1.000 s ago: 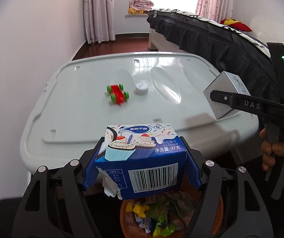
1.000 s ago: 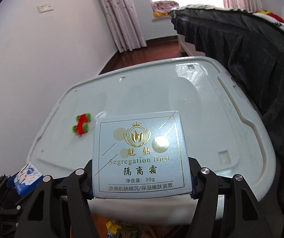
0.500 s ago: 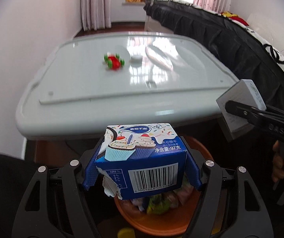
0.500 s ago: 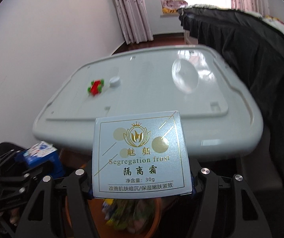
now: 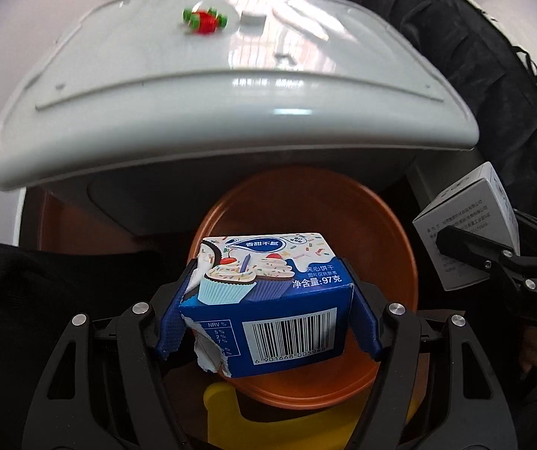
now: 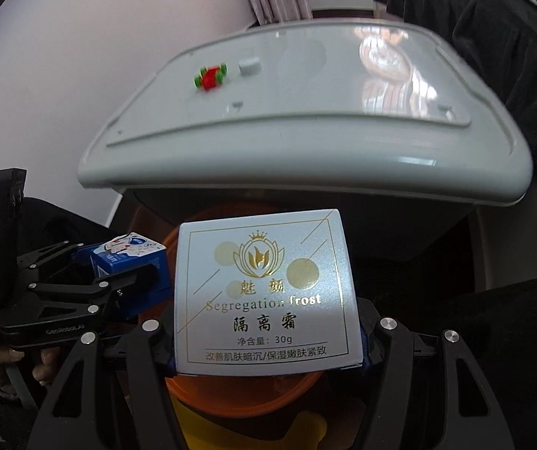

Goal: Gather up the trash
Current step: 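Lower both grippers over the orange bucket and release the cream box and snack box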

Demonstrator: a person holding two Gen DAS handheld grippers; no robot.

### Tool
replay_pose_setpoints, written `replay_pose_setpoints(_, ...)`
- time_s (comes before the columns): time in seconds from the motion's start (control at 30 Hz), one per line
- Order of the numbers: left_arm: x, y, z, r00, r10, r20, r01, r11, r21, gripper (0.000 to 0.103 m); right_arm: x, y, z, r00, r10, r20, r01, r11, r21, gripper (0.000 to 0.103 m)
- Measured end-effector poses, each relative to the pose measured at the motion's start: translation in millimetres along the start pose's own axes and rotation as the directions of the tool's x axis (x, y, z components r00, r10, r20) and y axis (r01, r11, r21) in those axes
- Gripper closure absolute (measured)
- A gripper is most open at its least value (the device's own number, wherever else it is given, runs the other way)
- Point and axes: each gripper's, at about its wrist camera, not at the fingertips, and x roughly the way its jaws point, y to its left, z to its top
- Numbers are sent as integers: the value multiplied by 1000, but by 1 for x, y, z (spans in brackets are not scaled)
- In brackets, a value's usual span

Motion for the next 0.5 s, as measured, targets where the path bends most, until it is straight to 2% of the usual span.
replay_pose_setpoints(0.2,7,4,-3,1000,-12,-16,12,1000,-11,33,15,-3,-1,998,30,-56,-29,999,28,39)
replay_pose_setpoints(0.27,6,5,-2,1000,-17,-15,17,1000,-16,24,16,-4,0,997,46,-67,-43,998,42,24)
replay_pose_setpoints(0.33,6,8,1,1000,-6,-10,6,1000,-26,18,8,-8,2,999,44,-24,-42,997,67,22)
replay_pose_setpoints(0.5,-2,16,3,1000,-26,17,27,998,-62,17,-8,-25,9,995,87,38,-92,985,149,22)
